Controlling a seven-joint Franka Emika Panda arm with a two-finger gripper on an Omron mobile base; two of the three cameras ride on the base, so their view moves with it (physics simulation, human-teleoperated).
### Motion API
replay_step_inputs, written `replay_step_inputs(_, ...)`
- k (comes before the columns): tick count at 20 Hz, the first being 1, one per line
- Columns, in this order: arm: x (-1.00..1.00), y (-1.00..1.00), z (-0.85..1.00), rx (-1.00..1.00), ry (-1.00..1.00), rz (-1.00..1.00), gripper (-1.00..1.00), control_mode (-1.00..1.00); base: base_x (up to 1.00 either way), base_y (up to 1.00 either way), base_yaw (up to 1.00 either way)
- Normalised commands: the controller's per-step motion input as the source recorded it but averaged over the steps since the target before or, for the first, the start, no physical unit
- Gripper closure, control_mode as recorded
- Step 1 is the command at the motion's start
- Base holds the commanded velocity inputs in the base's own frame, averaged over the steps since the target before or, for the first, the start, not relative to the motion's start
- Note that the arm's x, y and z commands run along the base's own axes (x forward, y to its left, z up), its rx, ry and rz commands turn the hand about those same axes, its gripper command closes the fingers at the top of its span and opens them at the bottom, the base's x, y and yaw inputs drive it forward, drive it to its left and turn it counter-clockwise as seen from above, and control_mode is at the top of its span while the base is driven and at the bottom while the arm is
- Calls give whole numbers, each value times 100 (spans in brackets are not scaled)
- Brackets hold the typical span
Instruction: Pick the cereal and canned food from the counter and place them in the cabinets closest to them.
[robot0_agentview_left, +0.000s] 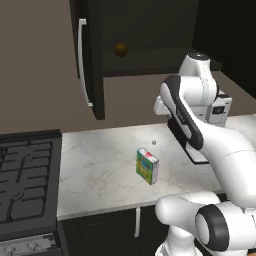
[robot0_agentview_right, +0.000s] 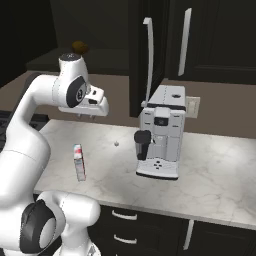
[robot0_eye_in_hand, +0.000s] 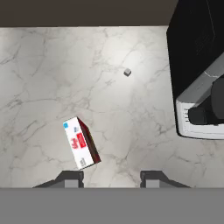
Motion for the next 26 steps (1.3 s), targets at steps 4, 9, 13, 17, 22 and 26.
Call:
replay_step_inputs(4,0,0,0,0,0,0,-100,-100,0,0,0)
replay_step_inputs(9,-18,0,-3,4,0,0,-100,-100,0,0,0)
replay_step_inputs(13,-17,0,-4,6,0,1,-100,-100,0,0,0)
replay_step_inputs(17,-6,8,-11,4,0,2,-100,-100,0,0,0)
replay_step_inputs(22,0,20,-16,0,0,1,-100,-100,0,0,0)
replay_step_inputs(26,0,16,-22,0,3,3,-100,-100,0,0,0)
